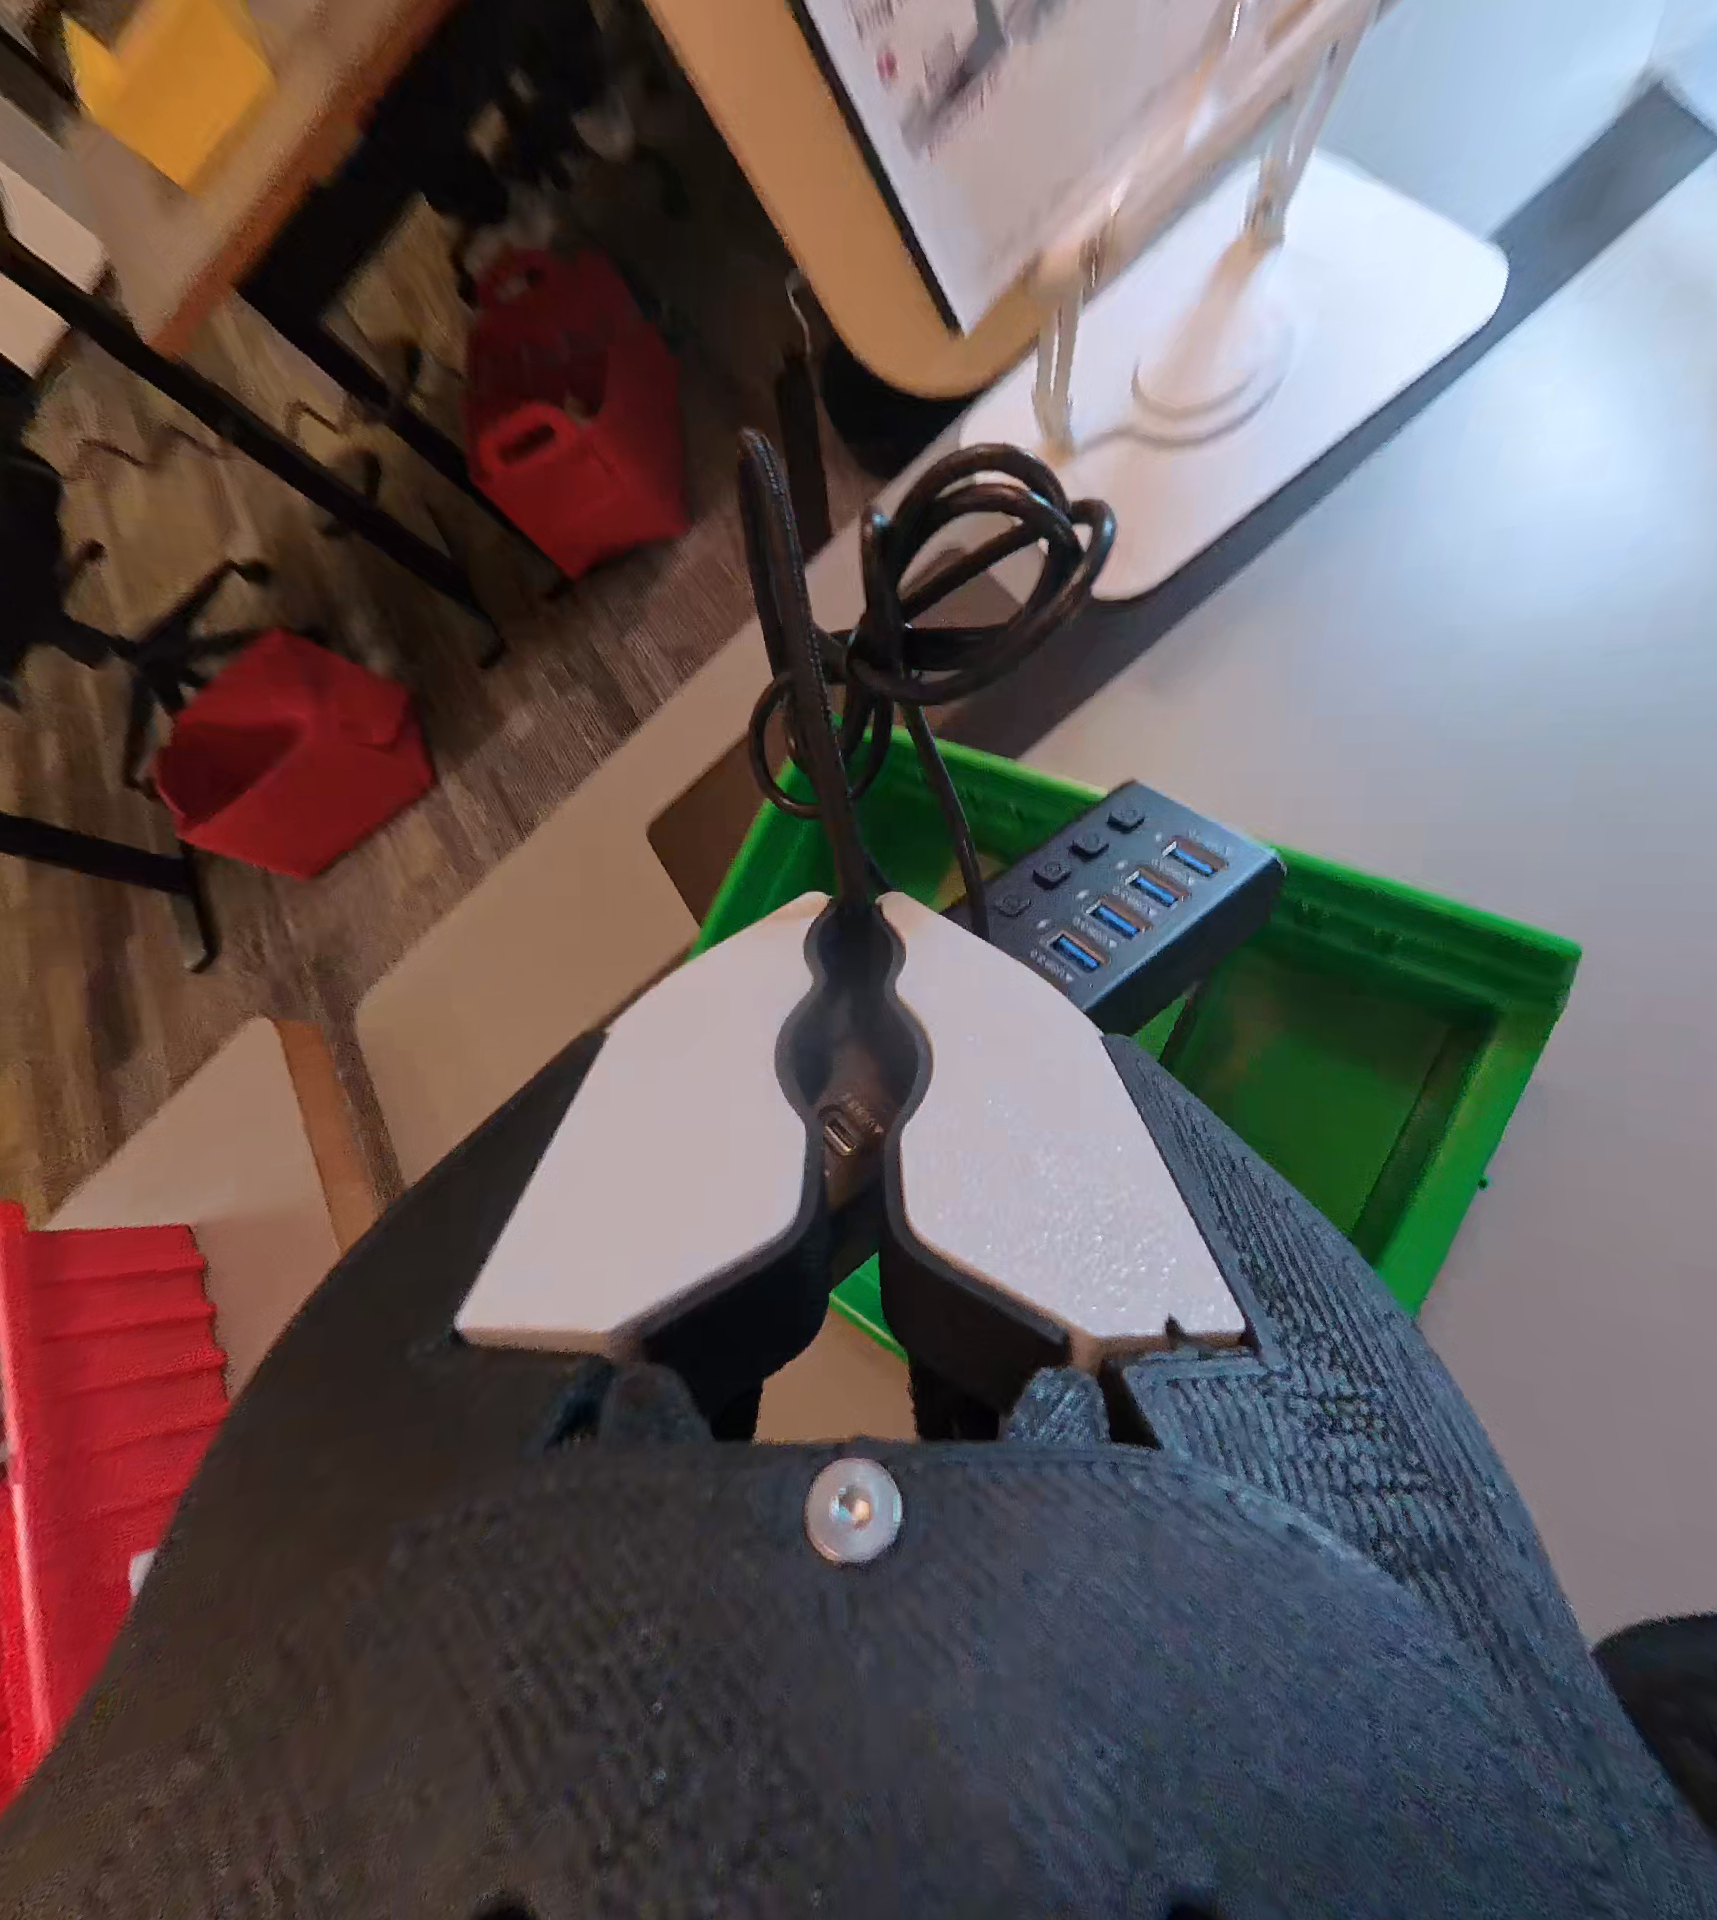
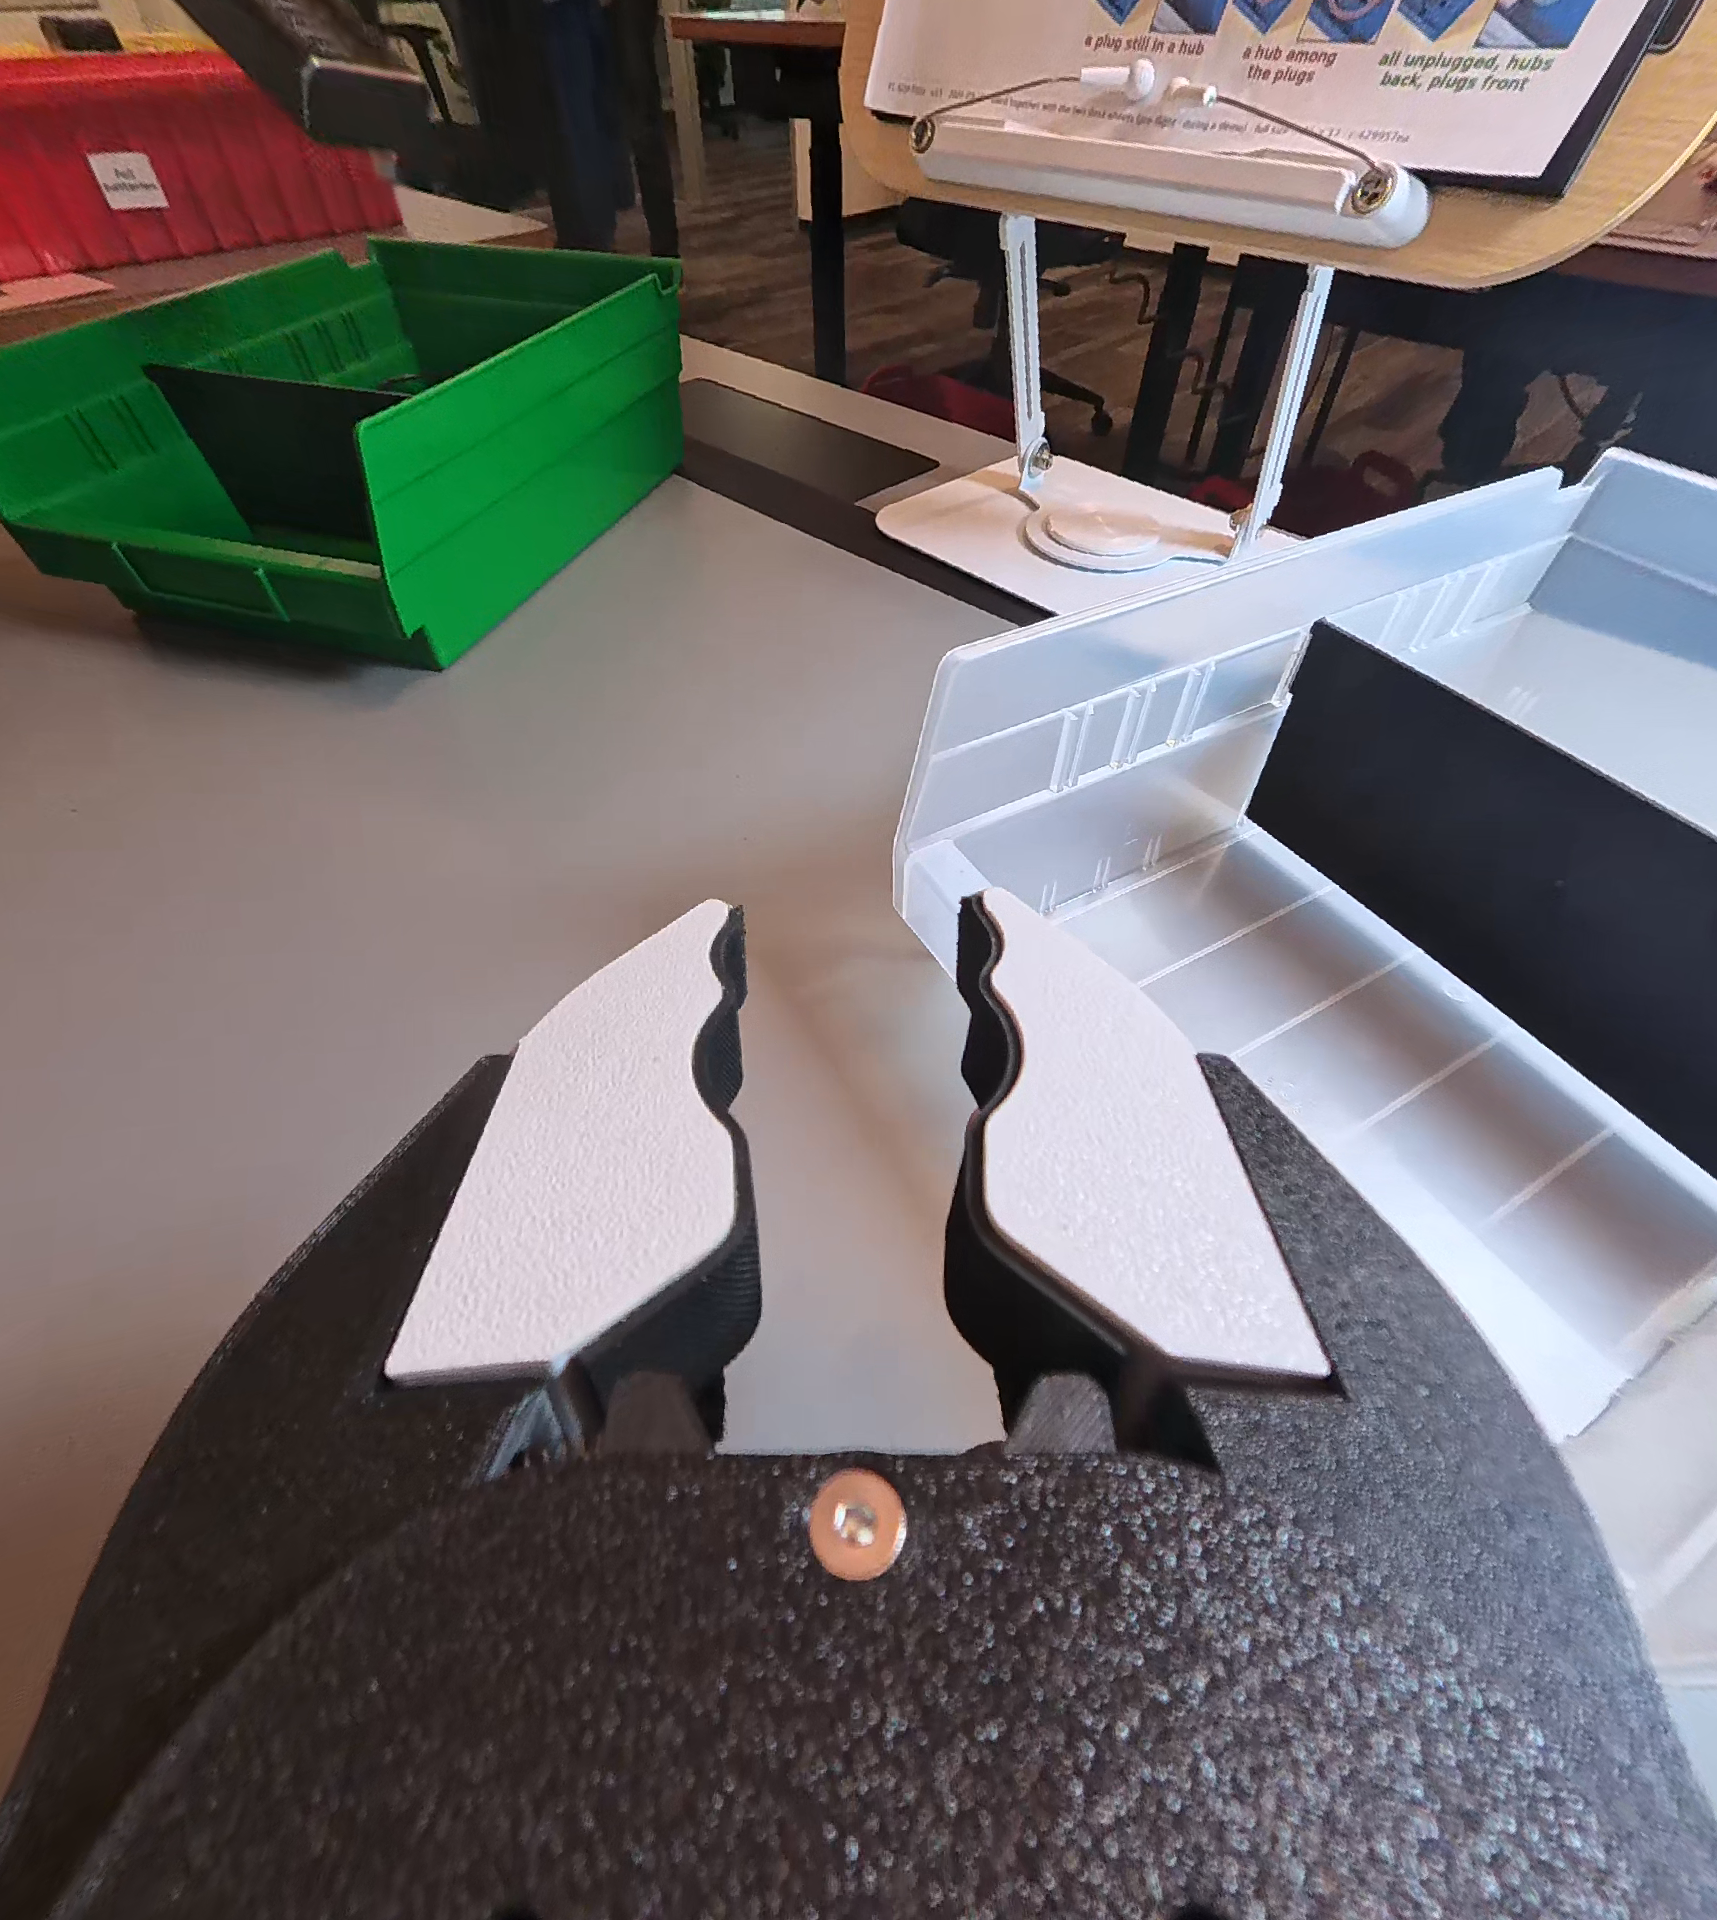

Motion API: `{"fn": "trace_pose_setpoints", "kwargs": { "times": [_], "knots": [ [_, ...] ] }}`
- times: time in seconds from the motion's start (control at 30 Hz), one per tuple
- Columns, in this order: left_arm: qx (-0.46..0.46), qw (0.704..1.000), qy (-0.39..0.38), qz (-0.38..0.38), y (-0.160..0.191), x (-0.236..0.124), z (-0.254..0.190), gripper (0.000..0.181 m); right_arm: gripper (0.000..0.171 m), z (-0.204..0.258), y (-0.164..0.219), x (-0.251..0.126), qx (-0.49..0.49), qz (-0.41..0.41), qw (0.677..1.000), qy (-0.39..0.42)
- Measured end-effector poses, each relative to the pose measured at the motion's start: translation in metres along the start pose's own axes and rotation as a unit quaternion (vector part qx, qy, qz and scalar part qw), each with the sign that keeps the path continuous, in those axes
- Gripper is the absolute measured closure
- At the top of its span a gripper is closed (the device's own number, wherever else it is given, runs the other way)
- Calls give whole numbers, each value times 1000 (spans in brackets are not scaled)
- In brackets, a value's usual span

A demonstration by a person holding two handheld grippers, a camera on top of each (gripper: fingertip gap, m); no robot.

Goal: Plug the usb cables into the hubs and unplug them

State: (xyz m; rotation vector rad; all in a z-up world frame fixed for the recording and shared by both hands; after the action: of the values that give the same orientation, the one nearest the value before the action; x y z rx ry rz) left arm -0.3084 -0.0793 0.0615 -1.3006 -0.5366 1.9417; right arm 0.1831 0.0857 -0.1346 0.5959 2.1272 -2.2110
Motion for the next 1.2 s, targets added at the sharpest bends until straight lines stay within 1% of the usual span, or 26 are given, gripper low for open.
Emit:
{"fn": "trace_pose_setpoints", "kwargs": {
  "times": [0.1,0.17,0.27,0.43,0.53,0.67,0.73,0.87,0.97,1.1,1.2],
  "knots": [
    [11,998,-12,-65,-15,-26,-1,177,132,1,-1,0,3,-11,1000,-9],
    [14,994,-1,-104,-24,-42,-8,177,132,3,-2,0,5,-20,1000,-19],
    [31,988,30,-146,-35,-59,-29,177,131,9,-4,1,12,-33,998,-47],
    [50,967,111,-222,-48,-68,-82,177,130,38,-3,14,15,-22,989,-142],
    [53,948,167,-266,-52,-63,-120,177,127,62,-4,23,-2,-17,982,-186],
    [59,916,241,-315,-55,-46,-170,177,122,91,-2,34,-23,-18,971,-236],
    [59,902,269,-333,-55,-36,-192,178,120,100,1,38,-26,-22,968,-247],
    [26,879,299,-370,-57,-15,-219,177,107,107,4,44,-22,-45,973,-225],
    [-6,871,301,-387,-58,-1,-233,177,99,111,-4,46,-8,-81,976,-201],
    [-22,864,304,-400,-58,8,-254,177,95,108,-14,46,28,-128,976,-172],
    [-15,855,322,-407,-58,8,-266,177,95,105,-12,47,52,-129,972,-191]
  ]
}}
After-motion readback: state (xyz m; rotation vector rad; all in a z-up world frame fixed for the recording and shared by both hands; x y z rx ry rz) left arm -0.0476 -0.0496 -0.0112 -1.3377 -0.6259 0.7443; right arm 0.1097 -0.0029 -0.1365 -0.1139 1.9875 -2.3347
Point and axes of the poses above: each gripper's, where its closed fingertips meet, x out along the fingers, y out of its underside, z = x × y across the jaws, the point moved 10 cm from there along -x, back along the fingers, and after that the axes turned 1 degree about -z, right-handed, at the moved point
